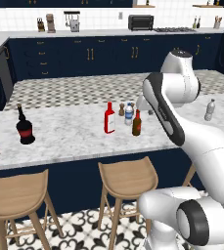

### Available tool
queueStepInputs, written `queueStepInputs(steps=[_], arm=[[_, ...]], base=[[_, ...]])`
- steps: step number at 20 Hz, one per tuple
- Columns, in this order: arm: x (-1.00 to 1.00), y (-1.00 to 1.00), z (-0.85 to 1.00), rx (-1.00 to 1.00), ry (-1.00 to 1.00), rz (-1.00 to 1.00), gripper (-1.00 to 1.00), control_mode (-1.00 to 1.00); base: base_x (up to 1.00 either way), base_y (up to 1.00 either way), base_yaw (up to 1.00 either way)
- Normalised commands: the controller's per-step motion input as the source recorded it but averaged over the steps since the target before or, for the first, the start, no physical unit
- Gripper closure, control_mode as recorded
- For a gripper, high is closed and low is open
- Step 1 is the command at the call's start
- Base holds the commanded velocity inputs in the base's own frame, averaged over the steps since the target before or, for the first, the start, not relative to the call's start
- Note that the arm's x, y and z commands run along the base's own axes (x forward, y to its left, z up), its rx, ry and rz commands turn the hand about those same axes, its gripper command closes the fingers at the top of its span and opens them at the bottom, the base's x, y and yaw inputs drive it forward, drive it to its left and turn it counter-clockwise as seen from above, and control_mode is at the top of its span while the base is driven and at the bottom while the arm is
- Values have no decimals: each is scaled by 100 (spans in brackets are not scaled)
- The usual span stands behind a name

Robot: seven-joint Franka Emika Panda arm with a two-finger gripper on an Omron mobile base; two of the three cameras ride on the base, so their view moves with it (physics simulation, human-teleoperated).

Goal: Move the plastic bottles in the middle to the plastics group, and the glass bottles in the middle to the glass group.

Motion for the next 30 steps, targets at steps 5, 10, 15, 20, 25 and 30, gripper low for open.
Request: queueStepInputs(steps=[5,10,15,20,25,30], arm=[[0,-10,-12,0,1,0,-100,-100],[39,-33,-17,0,6,0,-100,-100],[65,-27,-13,0,6,0,-100,-100],[73,-6,-16,0,5,0,-100,-100],[37,0,-29,0,-5,2,-100,-100],[7,0,-49,-2,-21,1,-100,-100]], base=[[0,0,0],[0,0,0],[0,0,0],[0,0,0],[0,0,0],[0,0,0]])
